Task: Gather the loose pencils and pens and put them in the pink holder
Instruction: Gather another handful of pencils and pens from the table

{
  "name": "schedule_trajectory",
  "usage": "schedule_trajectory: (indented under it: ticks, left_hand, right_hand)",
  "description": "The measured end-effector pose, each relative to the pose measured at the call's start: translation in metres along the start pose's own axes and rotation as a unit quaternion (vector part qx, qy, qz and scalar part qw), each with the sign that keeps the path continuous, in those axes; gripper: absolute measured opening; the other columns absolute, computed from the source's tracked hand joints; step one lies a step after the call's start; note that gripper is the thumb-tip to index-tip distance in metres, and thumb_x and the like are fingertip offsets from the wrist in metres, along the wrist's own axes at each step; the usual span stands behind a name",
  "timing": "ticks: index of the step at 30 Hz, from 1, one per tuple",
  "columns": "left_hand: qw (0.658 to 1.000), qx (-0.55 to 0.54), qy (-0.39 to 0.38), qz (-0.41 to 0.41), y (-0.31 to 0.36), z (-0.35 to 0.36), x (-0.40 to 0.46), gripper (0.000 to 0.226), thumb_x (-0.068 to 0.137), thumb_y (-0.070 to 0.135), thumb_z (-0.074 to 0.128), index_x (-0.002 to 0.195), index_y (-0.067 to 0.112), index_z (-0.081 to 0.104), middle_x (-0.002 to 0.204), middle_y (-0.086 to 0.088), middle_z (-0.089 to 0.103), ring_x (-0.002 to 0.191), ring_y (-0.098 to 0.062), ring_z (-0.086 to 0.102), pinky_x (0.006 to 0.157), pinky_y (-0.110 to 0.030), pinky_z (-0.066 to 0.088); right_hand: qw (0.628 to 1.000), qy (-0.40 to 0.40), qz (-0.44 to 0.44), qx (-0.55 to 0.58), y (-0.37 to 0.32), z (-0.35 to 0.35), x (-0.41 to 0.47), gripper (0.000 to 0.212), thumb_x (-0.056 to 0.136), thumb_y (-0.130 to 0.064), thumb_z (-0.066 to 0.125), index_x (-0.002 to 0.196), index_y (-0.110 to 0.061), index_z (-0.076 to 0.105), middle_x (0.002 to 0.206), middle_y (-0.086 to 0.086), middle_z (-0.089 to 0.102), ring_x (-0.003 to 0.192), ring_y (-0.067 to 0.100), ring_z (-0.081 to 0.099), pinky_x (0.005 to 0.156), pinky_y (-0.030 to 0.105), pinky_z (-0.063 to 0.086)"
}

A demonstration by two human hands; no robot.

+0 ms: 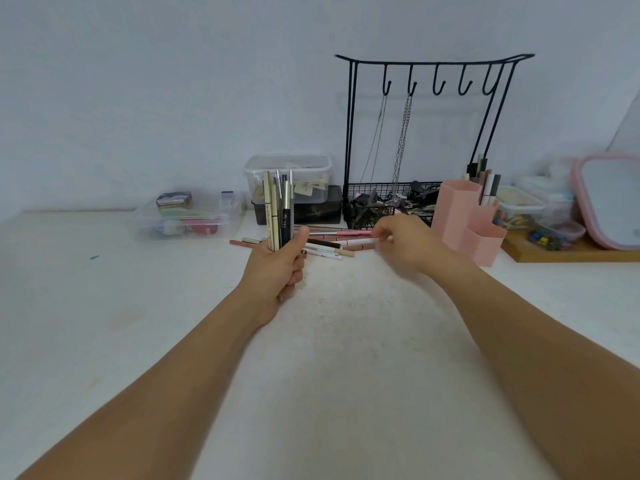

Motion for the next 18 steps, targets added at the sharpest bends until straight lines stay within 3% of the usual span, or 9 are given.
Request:
schedule_trajectory:
  ticks: [4,7,11,14,18]
  left_hand:
    - [0.999,0.003,-0.005,0.034,0.001,0.000,0.000,0.033,0.093,0.045,0.067,0.081,0.022,0.047,0.052,0.007,0.037,0.047,-0.011,0.032,0.039,-0.022,0.023]
    - [0.998,-0.003,-0.022,0.052,0.000,0.002,0.001,0.033,0.093,0.043,0.067,0.084,0.018,0.048,0.054,0.005,0.042,0.050,-0.012,0.040,0.041,-0.024,0.032]
    - [0.997,0.030,-0.031,0.065,-0.003,0.003,0.003,0.038,0.091,0.044,0.070,0.093,0.009,0.054,0.059,0.000,0.051,0.056,-0.016,0.052,0.053,-0.030,0.046]
    - [0.998,0.011,-0.030,0.054,-0.003,0.003,0.003,0.033,0.091,0.040,0.070,0.094,0.009,0.057,0.061,-0.002,0.055,0.061,-0.018,0.062,0.062,-0.030,0.056]
    - [0.997,0.043,-0.028,0.058,-0.005,0.003,0.005,0.034,0.090,0.039,0.071,0.090,0.008,0.057,0.060,-0.003,0.057,0.071,-0.020,0.070,0.078,-0.036,0.059]
  right_hand:
    - [1.000,-0.003,-0.002,-0.005,0.004,0.003,-0.002,0.011,0.091,-0.008,0.066,0.100,-0.010,0.073,0.105,0.007,0.070,0.099,0.027,0.063,0.091,0.043,0.053]
    - [0.999,-0.015,-0.008,-0.041,0.006,0.007,0.001,0.009,0.092,-0.012,0.068,0.100,-0.012,0.072,0.101,0.004,0.068,0.095,0.025,0.062,0.087,0.038,0.052]
    - [0.997,-0.018,-0.005,-0.069,0.010,0.010,0.003,0.003,0.093,-0.017,0.067,0.093,-0.019,0.068,0.091,-0.001,0.062,0.088,0.023,0.059,0.076,0.032,0.047]
    - [0.997,-0.025,0.014,-0.066,0.014,0.011,0.004,0.014,0.093,-0.017,0.067,0.080,-0.019,0.064,0.080,-0.003,0.060,0.080,0.023,0.059,0.068,0.032,0.045]
    - [0.999,0.000,0.019,-0.032,0.006,-0.004,0.006,0.013,0.096,-0.017,0.063,0.084,-0.012,0.063,0.089,0.005,0.067,0.083,0.024,0.060,0.073,0.037,0.051]
Point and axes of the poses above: each hand's wrist, its own x-axis towards the middle knuckle, its own z-axis out of the palm, y = z × x, the point moved 5 cm from there along x, towards the middle knuckle
